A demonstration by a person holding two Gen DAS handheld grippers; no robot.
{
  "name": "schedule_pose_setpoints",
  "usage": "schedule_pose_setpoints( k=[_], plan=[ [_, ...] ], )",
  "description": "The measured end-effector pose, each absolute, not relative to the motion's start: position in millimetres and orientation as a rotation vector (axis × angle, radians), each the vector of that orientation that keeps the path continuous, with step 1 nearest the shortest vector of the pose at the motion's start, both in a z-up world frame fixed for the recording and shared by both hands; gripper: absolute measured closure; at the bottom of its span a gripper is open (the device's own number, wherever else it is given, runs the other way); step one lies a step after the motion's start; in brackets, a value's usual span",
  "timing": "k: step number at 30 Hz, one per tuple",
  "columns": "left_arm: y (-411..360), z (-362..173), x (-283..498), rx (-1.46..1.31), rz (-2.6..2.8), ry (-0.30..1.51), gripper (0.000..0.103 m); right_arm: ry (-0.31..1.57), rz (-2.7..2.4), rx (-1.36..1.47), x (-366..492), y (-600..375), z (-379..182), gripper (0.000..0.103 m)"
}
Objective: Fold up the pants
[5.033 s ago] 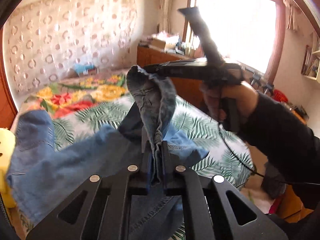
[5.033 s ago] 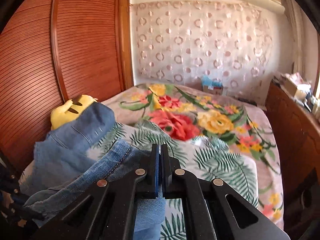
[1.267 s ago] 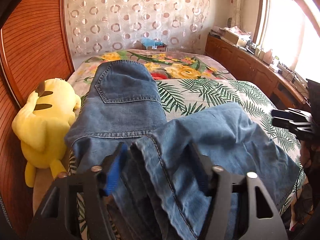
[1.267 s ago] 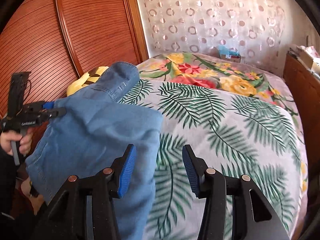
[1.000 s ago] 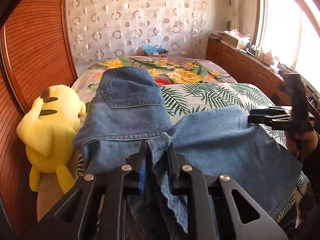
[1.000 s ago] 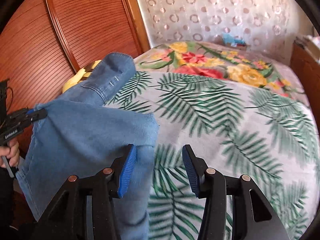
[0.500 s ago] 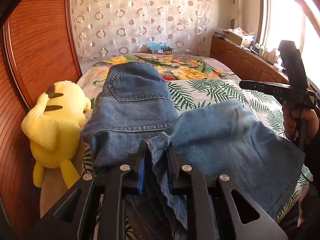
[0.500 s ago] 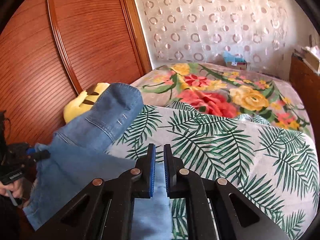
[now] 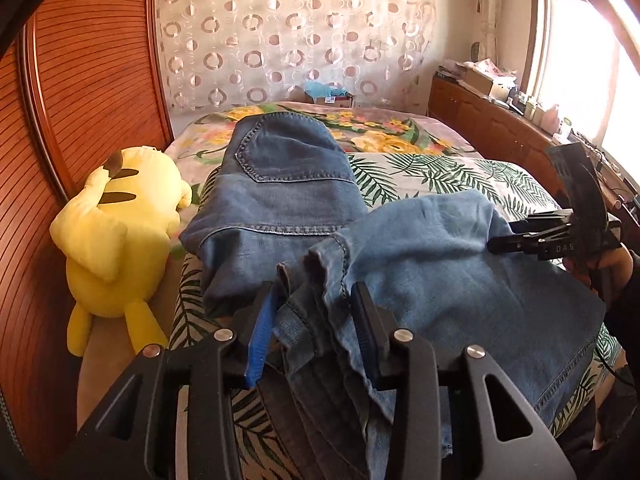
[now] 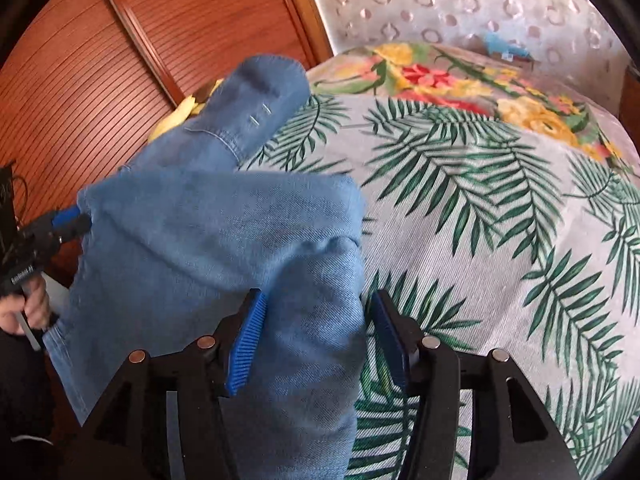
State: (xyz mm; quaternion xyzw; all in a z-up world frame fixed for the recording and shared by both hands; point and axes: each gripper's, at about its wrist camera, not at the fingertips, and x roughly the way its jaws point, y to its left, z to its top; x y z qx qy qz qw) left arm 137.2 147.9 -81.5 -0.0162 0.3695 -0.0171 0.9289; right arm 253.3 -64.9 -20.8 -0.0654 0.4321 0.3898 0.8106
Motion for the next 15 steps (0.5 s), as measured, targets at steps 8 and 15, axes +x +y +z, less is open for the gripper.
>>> schedule_pose_setpoints(
  k=[8, 15],
  plan=[
    [144.4, -71.2, 132.8, -0.026, -0.037, 0.731, 0.064, 0.819, 0.847, -0.140, 235.8, -74.9, 0.2, 0.095],
    [136.7, -46.0, 126.9, -0.012, -0.042, 0.675, 0.063, 0.613, 0.769, -0.182, 193.0, -109.8, 90.7, 0.096]
  ],
)
